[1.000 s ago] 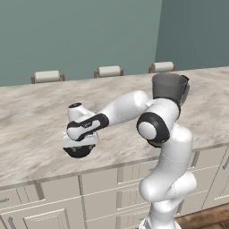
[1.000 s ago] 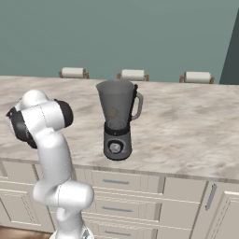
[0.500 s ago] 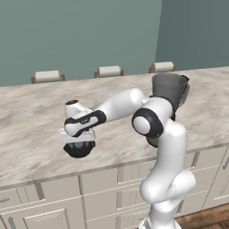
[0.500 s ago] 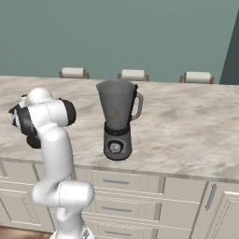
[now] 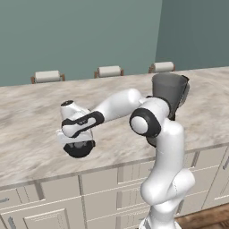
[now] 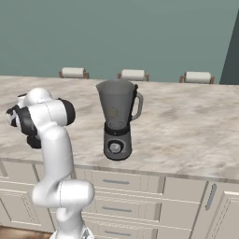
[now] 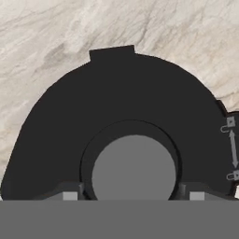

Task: Grab the garlic and lemon from the fridge, place them in the blender, close the lid, and turn on the blender to create a marinade.

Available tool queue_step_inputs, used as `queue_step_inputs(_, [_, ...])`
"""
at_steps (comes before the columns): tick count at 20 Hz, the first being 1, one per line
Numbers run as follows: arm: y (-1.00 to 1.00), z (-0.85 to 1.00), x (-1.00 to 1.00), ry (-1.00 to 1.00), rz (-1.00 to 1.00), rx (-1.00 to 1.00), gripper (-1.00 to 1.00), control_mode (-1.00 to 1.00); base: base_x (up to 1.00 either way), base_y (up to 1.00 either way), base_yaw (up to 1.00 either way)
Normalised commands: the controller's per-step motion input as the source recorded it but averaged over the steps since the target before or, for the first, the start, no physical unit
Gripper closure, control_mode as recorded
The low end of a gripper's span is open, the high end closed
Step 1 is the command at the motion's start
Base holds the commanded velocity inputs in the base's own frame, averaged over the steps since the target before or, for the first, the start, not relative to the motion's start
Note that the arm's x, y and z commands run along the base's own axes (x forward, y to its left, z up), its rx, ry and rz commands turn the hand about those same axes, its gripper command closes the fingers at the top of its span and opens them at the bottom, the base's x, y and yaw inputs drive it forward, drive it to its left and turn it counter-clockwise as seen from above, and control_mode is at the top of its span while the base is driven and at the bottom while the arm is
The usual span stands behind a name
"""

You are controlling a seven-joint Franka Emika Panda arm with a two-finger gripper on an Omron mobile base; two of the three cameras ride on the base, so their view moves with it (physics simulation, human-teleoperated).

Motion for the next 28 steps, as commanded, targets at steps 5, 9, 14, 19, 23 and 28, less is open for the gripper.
queue_step_inputs(5, [-0.18, -0.02, 0.0, -0.06, 0.0, 0.0, -1.0, -1.0, 0.0, 0.0, 0.0])
queue_step_inputs(9, [-0.09, 0.0, 0.0, -0.01, 0.0, 0.03, -1.0, -1.0, 0.0, 0.0, 0.0])
queue_step_inputs(14, [-0.08, -0.02, 0.0, 0.0, 0.17, 0.0, -1.0, -1.0, 0.0, 0.0, 0.0])
queue_step_inputs(19, [0.0, -0.02, 0.01, 0.0, 0.04, 0.0, -1.0, -1.0, 0.0, 0.0, 0.0])
queue_step_inputs(23, [0.0, -0.2, 0.0, 0.0, 0.0, 0.0, -1.0, -1.0, 0.0, 0.0, 0.0])
queue_step_inputs(28, [0.0, -0.53, 0.0, 0.0, 0.0, 0.0, 1.0, -1.0, 0.0, 0.0, 0.0])
